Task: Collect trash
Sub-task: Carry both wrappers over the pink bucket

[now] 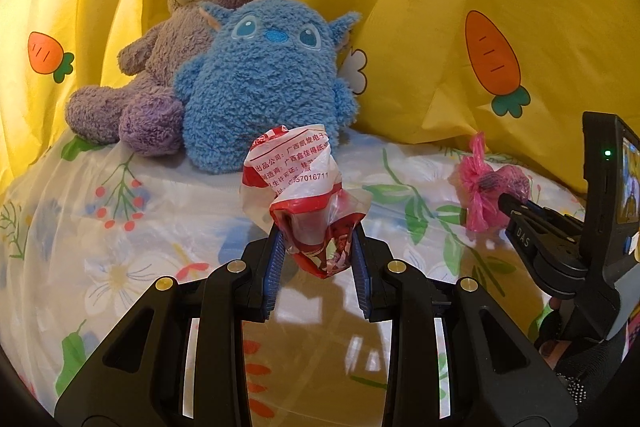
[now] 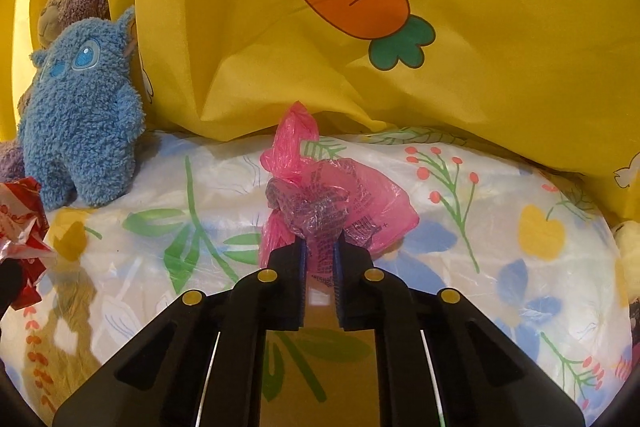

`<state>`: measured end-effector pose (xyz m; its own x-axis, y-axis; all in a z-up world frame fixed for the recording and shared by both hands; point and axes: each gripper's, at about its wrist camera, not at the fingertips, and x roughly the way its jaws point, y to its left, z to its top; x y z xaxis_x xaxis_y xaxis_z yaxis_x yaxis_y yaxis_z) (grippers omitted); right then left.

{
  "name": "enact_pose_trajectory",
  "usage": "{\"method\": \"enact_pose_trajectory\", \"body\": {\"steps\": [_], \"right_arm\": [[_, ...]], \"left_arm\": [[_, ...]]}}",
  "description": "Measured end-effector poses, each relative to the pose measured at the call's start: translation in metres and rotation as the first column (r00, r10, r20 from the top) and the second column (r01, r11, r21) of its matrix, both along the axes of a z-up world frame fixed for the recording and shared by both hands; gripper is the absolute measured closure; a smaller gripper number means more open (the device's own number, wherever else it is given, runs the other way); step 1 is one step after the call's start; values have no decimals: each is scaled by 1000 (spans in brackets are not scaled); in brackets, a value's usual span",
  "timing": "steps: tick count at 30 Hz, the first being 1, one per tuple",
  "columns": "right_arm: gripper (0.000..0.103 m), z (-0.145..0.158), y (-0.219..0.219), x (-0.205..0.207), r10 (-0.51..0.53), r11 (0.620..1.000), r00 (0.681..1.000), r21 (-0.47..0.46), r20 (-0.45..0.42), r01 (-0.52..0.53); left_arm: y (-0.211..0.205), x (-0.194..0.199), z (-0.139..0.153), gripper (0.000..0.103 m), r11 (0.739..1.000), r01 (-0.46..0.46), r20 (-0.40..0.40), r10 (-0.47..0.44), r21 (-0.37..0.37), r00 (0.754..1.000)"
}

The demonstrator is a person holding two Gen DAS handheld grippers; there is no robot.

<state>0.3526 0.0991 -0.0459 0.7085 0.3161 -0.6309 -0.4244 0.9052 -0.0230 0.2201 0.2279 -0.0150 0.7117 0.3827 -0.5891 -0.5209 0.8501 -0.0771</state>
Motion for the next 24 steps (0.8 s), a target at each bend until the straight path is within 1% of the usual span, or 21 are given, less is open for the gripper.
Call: {"method": "enact_pose_trajectory", "body": {"steps": [5, 8, 11, 15, 19, 21, 24], "right_arm": [[91, 15, -31, -31, 4, 1000, 999, 13, 44, -4], [91, 27, -55, -54, -3, 1000, 997, 13, 71, 2], [91, 41, -82, -76, -12, 1000, 995, 19, 98, 10], [91, 59, -122, -104, -34, 999, 991, 35, 133, 29], [91, 70, -163, -131, -75, 996, 986, 54, 152, 67], [91, 73, -182, -143, -94, 994, 983, 67, 155, 84], [91, 76, -215, -163, -135, 989, 976, 81, 173, 123]], "left_arm": [[-17, 4, 1, 73, 998, 58, -1, -58, 22, 998], [-30, 5, 2, 73, 992, 125, 7, -125, 12, 992], [-49, 5, 6, 73, 981, 193, 22, -193, 28, 981], [-78, 1, 12, 73, 960, 278, 38, -278, 19, 960], [-116, -7, 21, 73, 929, 370, 60, -370, 12, 927], [-136, -14, 27, 73, 908, 419, 72, -419, 11, 905], [-171, -24, 37, 73, 870, 493, 88, -493, 21, 866]]}}
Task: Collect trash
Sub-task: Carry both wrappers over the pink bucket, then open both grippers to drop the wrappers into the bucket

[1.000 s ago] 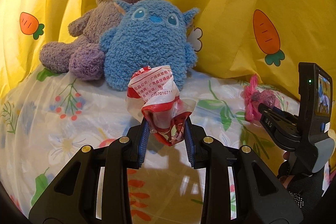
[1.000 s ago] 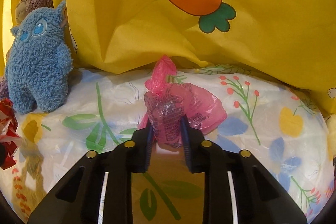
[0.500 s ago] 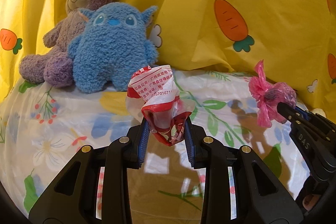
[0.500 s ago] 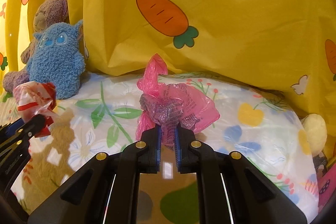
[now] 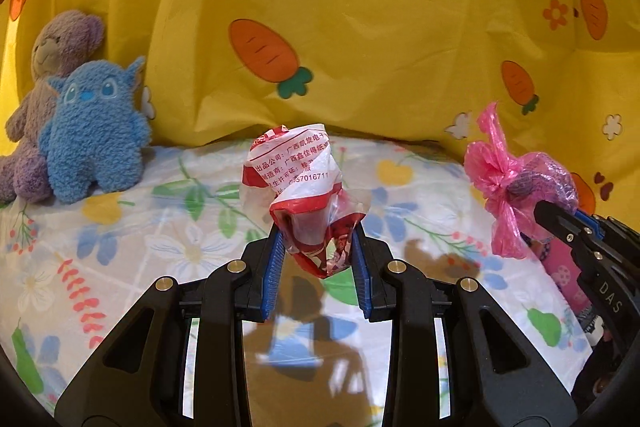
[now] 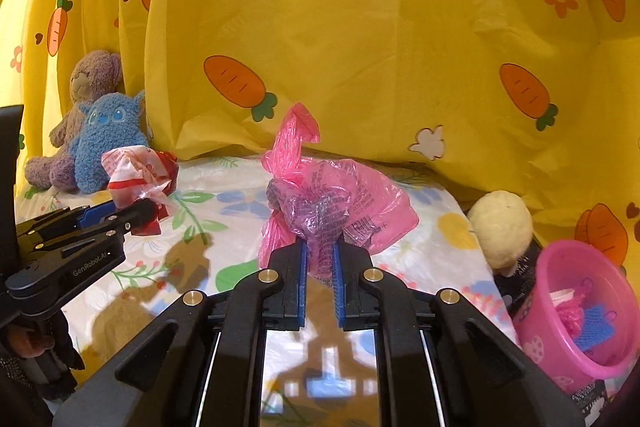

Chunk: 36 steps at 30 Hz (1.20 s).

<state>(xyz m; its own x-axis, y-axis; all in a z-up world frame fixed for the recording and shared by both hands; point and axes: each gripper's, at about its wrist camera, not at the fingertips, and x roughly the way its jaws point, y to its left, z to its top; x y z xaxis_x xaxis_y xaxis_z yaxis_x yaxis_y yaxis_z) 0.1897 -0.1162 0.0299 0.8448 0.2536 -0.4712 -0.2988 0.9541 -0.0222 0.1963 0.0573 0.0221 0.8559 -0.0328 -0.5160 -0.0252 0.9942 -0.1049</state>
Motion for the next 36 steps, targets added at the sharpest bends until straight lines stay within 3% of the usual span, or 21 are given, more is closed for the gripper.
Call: {"method": "enact_pose_trajectory", "body": {"steps": [4, 8, 14, 18, 23, 27, 29, 32, 33, 36], "right_arm": [[91, 0, -56, -20, -89, 995, 996, 50, 8, 89], [91, 2, -109, -34, -219, 973, 975, 77, 28, 216], [91, 0, -195, -45, -429, 899, 903, 113, 33, 423], [91, -9, -242, -43, -507, 852, 862, 150, -3, 502], [91, -19, -277, -34, -538, 827, 842, 176, -29, 534], [90, -24, -292, -28, -548, 818, 835, 183, -39, 545], [87, -26, -298, -24, -551, 815, 833, 183, -47, 549], [71, -31, -304, -21, -559, 810, 828, 177, -53, 558], [65, -32, -305, -21, -563, 808, 825, 175, -52, 562], [61, -33, -308, -23, -574, 801, 818, 173, -49, 573]], "left_arm": [[-50, -8, 13, 73, 990, 138, 16, -138, -21, 990], [-112, -8, 21, 73, 961, 275, 30, -274, -19, 961], [-207, 5, 29, 72, 888, 460, 66, -458, -23, 887], [-267, 21, 23, 71, 834, 550, 50, -548, -46, 835], [-317, 38, 12, 70, 768, 635, 34, -635, -82, 772], [-340, 52, -2, 64, 734, 668, -11, -674, -119, 739], [-345, 58, -9, 51, 728, 673, -26, -681, -128, 732], [-346, 61, -17, 37, 721, 679, -42, -689, -142, 723], [-345, 61, -18, 34, 726, 673, -43, -684, -141, 728], [-336, 60, -18, 23, 748, 653, -27, -660, -121, 751]]}}
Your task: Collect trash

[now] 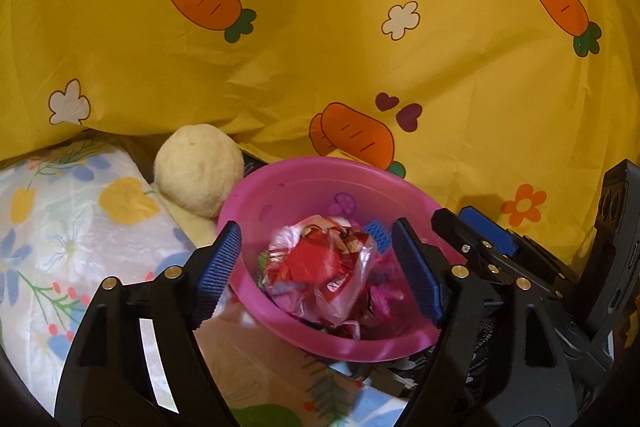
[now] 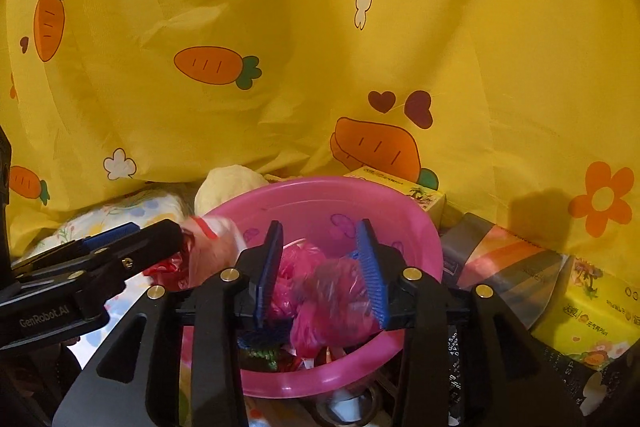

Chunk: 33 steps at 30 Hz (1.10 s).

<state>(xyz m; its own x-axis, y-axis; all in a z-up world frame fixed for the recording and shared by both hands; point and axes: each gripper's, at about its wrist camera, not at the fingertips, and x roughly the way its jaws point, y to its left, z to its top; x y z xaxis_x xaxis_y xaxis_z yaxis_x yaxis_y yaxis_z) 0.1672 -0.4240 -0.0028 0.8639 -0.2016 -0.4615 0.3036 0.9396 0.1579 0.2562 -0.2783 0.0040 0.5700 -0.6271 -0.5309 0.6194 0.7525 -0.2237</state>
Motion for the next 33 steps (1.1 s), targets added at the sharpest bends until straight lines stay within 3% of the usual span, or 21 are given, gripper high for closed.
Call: {"method": "enact_pose_trajectory", "body": {"steps": [1, 2, 3, 5, 10, 21, 33], "right_arm": [[58, 0, 0, -2, -7, 1000, 1000, -6, 1, 7], [48, 1, 1, -5, -16, 1000, 1000, -18, 9, 16], [38, 2, 2, -6, -20, 999, 1000, -27, 15, 20], [27, 4, 7, -11, -26, 998, 999, -53, 28, 28], [6, 8, 23, -23, -62, 990, 998, -124, 28, 65], [6, 3, 47, -37, -52, 994, 999, -98, -1, 52], [6, 4, 88, -69, -51, 987, 998, -155, -23, 47]], "left_arm": [[4, -2, 1, 17, 1000, -21, 16, 20, 10, 1000], [8, -4, 1, 13, 999, -43, 36, 42, 21, 998], [12, -7, 2, 11, 998, -61, 57, 60, 27, 997], [21, -12, 3, 7, 994, -101, 89, 97, 43, 991], [45, -23, 4, 6, 979, -195, 133, 185, 66, 974], [69, -56, 3, 6, 947, -294, 209, 264, 132, 942], [105, -100, -1, 6, 929, -337, 241, 296, 153, 924]]}}
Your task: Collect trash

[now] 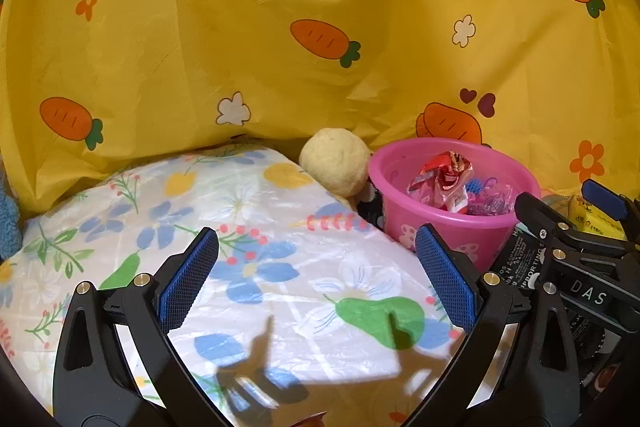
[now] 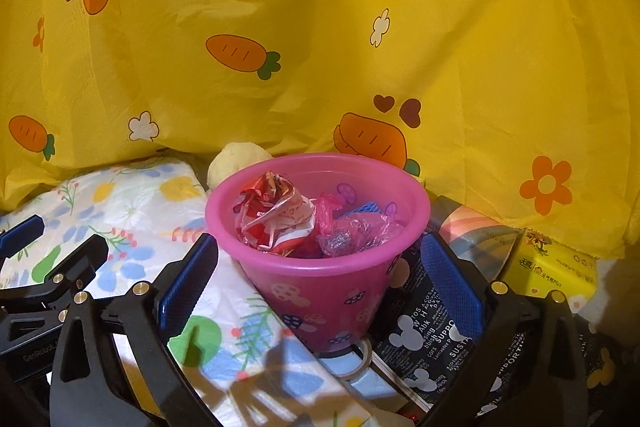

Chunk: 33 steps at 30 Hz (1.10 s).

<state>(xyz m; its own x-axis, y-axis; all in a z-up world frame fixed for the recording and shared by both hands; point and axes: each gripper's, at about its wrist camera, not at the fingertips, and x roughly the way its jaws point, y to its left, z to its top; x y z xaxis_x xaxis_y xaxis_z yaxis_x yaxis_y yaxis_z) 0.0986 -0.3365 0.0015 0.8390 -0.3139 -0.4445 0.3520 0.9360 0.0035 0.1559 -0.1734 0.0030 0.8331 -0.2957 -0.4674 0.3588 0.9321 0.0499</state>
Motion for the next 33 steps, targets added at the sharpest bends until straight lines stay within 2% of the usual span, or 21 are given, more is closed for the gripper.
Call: {"method": "enact_pose_trajectory", "body": {"steps": [6, 17, 33], "right_arm": [[6, 4, 20, -29, 21, 1000, 1000, 1, 21, -21], [6, 5, 54, -77, 44, 999, 999, -17, 29, -44], [6, 3, 79, -116, 86, 996, 995, -29, 51, -85]], "left_arm": [[33, -25, 4, 6, 999, -46, -6, 46, -26, 999], [74, -71, 0, 6, 993, -116, -12, 116, -9, 993], [100, -114, 1, 6, 991, -135, -5, 135, -27, 991]]}}
